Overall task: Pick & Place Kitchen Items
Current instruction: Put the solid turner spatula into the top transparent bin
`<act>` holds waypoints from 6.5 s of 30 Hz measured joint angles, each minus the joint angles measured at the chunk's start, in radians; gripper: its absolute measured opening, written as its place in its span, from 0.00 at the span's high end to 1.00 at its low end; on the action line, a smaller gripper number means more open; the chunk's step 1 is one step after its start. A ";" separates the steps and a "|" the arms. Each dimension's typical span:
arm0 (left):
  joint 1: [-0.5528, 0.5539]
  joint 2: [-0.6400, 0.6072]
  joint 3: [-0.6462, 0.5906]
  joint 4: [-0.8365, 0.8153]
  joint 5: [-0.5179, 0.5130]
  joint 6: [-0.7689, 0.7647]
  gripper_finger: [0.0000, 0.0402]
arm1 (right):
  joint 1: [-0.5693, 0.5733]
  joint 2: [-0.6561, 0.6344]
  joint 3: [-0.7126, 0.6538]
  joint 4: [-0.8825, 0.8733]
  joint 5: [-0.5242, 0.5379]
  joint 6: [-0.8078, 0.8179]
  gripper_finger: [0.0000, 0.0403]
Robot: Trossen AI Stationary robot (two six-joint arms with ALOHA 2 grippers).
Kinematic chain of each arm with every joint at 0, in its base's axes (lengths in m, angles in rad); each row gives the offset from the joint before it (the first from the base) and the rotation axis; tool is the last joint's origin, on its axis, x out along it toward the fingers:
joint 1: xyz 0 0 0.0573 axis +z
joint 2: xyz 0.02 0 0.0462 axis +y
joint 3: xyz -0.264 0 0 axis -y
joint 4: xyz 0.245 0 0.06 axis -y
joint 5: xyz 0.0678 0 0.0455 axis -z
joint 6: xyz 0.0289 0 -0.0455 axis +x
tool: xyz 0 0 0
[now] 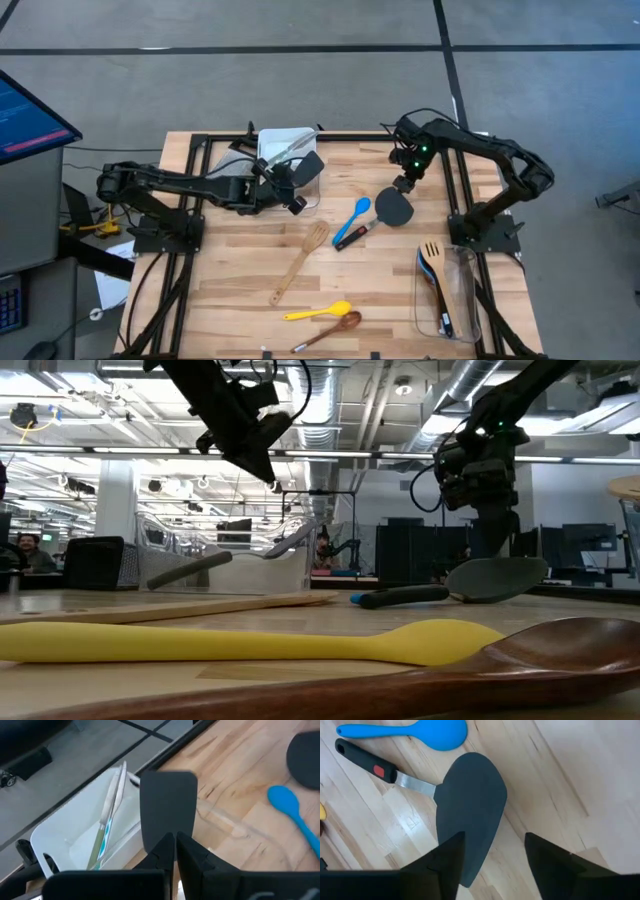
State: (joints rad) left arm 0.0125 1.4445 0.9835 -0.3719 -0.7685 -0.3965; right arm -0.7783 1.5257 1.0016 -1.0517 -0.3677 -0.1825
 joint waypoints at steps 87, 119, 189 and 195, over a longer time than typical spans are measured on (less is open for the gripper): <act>0.000 0.000 -0.089 0.050 -0.142 0.082 0.98 | 0.269 -0.324 0.236 0.064 0.241 -0.115 1.00; 0.090 -0.092 0.069 0.163 0.467 0.322 0.98 | 0.402 -0.176 0.260 0.346 0.399 -0.238 1.00; 0.176 0.197 0.297 -0.028 0.563 0.338 0.82 | 0.457 -0.179 0.260 0.398 0.394 -0.246 1.00; 0.177 0.197 0.297 -0.027 0.559 0.339 0.90 | 0.456 -0.180 0.260 0.400 0.398 -0.236 0.99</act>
State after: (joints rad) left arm 0.1898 1.6417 1.2800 -0.3985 -0.2096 -0.0574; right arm -0.3218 1.3460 1.2613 -0.6516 0.0298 -0.4182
